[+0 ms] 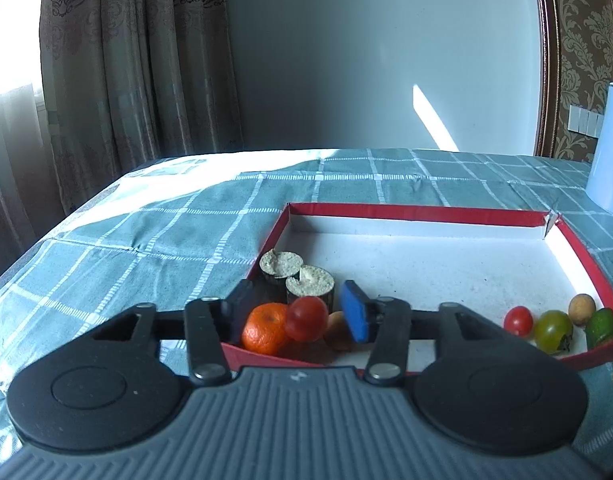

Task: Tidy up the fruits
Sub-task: 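Lower the red tomato into the tray and open the left gripper, then grasp the remaining olive-green tomato with the right gripper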

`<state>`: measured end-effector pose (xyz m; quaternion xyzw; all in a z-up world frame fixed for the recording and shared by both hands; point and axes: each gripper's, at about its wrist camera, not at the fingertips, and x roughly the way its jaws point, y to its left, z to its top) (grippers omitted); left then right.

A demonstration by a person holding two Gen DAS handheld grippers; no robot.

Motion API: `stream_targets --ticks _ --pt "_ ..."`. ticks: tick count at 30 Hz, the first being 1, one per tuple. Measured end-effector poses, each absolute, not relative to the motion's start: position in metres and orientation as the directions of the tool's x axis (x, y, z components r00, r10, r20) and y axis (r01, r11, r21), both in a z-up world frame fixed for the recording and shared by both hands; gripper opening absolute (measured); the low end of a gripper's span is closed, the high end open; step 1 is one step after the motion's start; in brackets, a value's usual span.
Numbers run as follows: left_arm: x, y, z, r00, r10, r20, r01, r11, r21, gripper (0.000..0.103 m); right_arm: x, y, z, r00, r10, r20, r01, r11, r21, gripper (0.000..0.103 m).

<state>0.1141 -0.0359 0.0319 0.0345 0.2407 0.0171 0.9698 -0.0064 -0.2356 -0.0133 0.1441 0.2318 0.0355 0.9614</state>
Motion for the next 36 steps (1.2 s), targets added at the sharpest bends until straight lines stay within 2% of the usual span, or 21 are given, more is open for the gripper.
stream_targets --ticks 1,2,7,12,13,14,15,17,19,21,28,36 --pt "0.115 -0.036 0.031 0.890 0.068 -0.451 -0.035 0.996 0.082 0.070 -0.005 -0.234 -0.013 0.886 0.140 -0.442 -0.011 0.960 0.281 0.082" --pt "0.115 -0.036 0.031 0.893 0.071 -0.445 -0.038 0.996 0.082 0.071 -0.004 -0.231 -0.013 0.883 0.142 -0.448 -0.020 0.963 0.267 0.082" --pt "0.110 -0.032 0.028 0.888 0.055 -0.456 -0.022 0.997 0.077 0.071 0.008 -0.214 -0.010 0.862 0.129 -0.489 -0.070 0.988 0.137 0.082" --pt "0.091 -0.025 0.020 0.868 0.023 -0.495 -0.003 0.999 0.041 0.073 0.031 -0.209 -0.013 0.833 0.118 -0.541 -0.071 0.992 0.108 0.082" --pt "0.087 -0.023 0.018 0.864 0.013 -0.503 0.004 0.999 0.034 0.074 0.035 -0.209 -0.014 0.827 0.116 -0.550 -0.070 0.992 0.104 0.078" --pt "0.083 -0.021 0.017 0.862 0.006 -0.507 0.011 0.999 0.031 0.075 0.038 -0.208 -0.015 0.819 0.122 -0.561 -0.078 0.992 0.101 0.061" --pt "0.080 -0.020 0.016 0.862 0.003 -0.507 0.013 0.999 0.029 0.076 0.040 -0.207 -0.016 0.811 0.121 -0.572 -0.080 0.992 0.097 0.052" --pt "0.072 -0.017 0.013 0.861 -0.006 -0.509 0.020 1.000 0.022 0.077 0.041 -0.205 -0.016 0.812 0.115 -0.573 -0.081 0.993 0.085 0.052" --pt "0.066 -0.013 0.011 0.859 -0.007 -0.512 0.015 1.000 0.011 0.077 0.041 -0.202 -0.016 0.812 0.103 -0.575 -0.077 0.995 0.070 0.046" --pt "0.064 -0.011 0.007 0.854 -0.005 -0.520 0.011 1.000 0.008 0.078 0.041 -0.202 -0.016 0.813 0.085 -0.576 -0.060 0.996 0.062 0.033" --pt "0.063 -0.006 0.003 0.850 -0.003 -0.527 -0.002 1.000 -0.010 0.078 0.037 -0.204 -0.012 0.825 0.105 -0.555 -0.064 0.994 0.093 0.032" --pt "0.066 -0.006 -0.001 0.842 -0.012 -0.539 0.003 1.000 -0.018 0.080 0.034 -0.185 0.035 0.892 0.170 -0.418 -0.127 0.983 0.129 0.032"
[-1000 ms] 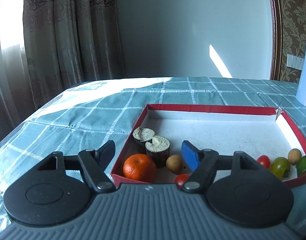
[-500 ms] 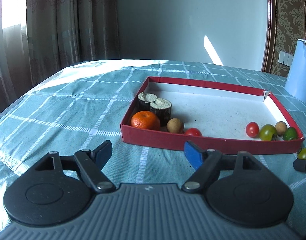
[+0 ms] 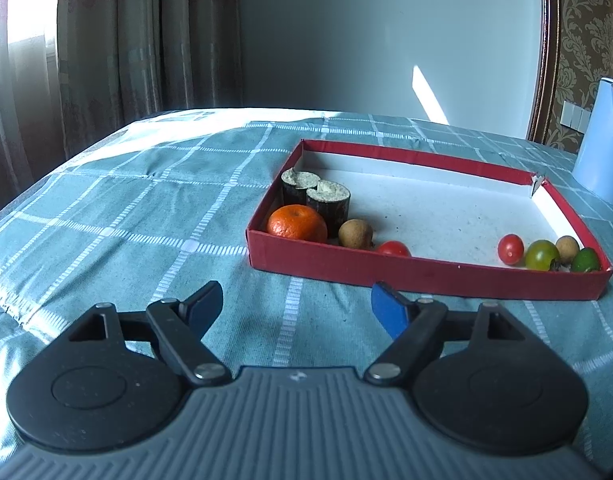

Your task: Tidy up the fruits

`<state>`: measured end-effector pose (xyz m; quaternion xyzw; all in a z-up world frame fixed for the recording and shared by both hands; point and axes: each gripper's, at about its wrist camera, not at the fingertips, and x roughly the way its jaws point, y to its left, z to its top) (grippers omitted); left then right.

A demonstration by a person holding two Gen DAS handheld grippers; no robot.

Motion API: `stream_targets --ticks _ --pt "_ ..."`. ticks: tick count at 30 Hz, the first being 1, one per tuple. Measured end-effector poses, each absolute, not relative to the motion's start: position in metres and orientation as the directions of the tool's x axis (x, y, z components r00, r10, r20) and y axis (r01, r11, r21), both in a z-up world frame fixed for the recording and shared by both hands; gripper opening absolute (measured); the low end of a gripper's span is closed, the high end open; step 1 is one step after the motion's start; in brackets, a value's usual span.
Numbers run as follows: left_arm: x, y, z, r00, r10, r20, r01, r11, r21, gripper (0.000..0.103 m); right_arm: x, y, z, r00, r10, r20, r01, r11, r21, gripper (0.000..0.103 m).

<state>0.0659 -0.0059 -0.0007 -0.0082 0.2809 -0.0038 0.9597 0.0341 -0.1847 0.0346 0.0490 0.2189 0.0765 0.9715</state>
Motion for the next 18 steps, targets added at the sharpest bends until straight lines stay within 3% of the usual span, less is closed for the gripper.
stream_targets --ticks 5,18 --pt "0.067 -0.003 -0.002 0.839 -0.012 -0.544 -0.007 0.999 -0.033 0.083 0.070 -0.169 0.046 0.889 0.193 -0.416 -0.146 0.979 0.141 0.032" --pt "0.066 -0.003 0.000 0.844 -0.003 -0.536 -0.014 1.000 -0.027 0.093 0.138 -0.162 0.010 0.853 0.114 -0.510 -0.048 0.989 0.141 0.035"
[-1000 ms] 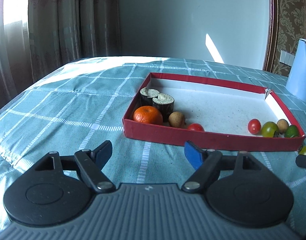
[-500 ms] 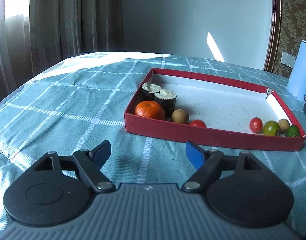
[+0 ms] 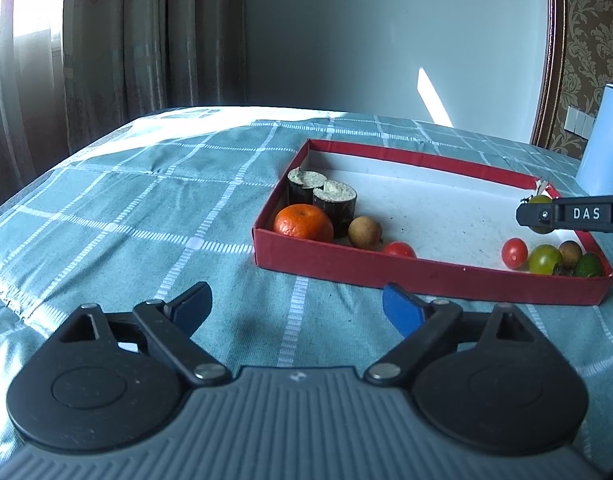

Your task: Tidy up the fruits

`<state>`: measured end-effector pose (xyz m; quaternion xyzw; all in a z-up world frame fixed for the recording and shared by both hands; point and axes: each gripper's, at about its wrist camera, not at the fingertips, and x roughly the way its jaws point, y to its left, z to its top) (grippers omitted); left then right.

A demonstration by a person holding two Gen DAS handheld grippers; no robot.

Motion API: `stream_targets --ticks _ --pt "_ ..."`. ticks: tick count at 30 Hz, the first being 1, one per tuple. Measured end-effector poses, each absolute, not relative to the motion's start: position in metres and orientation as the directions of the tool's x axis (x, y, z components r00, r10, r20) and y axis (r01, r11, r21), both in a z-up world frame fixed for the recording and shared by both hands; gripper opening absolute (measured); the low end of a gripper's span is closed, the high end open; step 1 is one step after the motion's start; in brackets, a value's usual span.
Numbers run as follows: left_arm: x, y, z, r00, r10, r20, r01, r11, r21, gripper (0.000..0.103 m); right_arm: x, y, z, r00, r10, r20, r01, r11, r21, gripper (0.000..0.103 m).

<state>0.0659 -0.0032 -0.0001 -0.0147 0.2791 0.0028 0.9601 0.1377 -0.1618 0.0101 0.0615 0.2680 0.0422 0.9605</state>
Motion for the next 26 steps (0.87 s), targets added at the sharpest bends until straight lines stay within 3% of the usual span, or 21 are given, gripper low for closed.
stream_targets --ticks 2,5,12,26 --pt "0.065 -0.003 0.001 0.849 -0.001 -0.528 -0.015 1.000 -0.025 0.101 0.136 -0.162 0.009 0.860 0.098 -0.501 -0.036 0.991 0.132 0.042" --pt "0.063 -0.003 0.003 0.856 0.014 -0.516 -0.027 0.999 -0.017 0.103 0.125 -0.163 0.012 0.876 0.092 -0.473 -0.030 0.990 0.136 0.066" --pt "0.063 -0.004 0.004 0.846 0.033 -0.533 -0.042 0.999 -0.005 0.103 0.080 -0.166 0.021 0.928 0.105 -0.357 -0.049 0.985 0.164 0.067" --pt "0.060 -0.005 0.004 0.855 0.009 -0.519 -0.022 1.000 -0.018 0.103 0.039 -0.159 0.009 0.919 0.157 -0.363 -0.092 0.978 0.189 0.067"
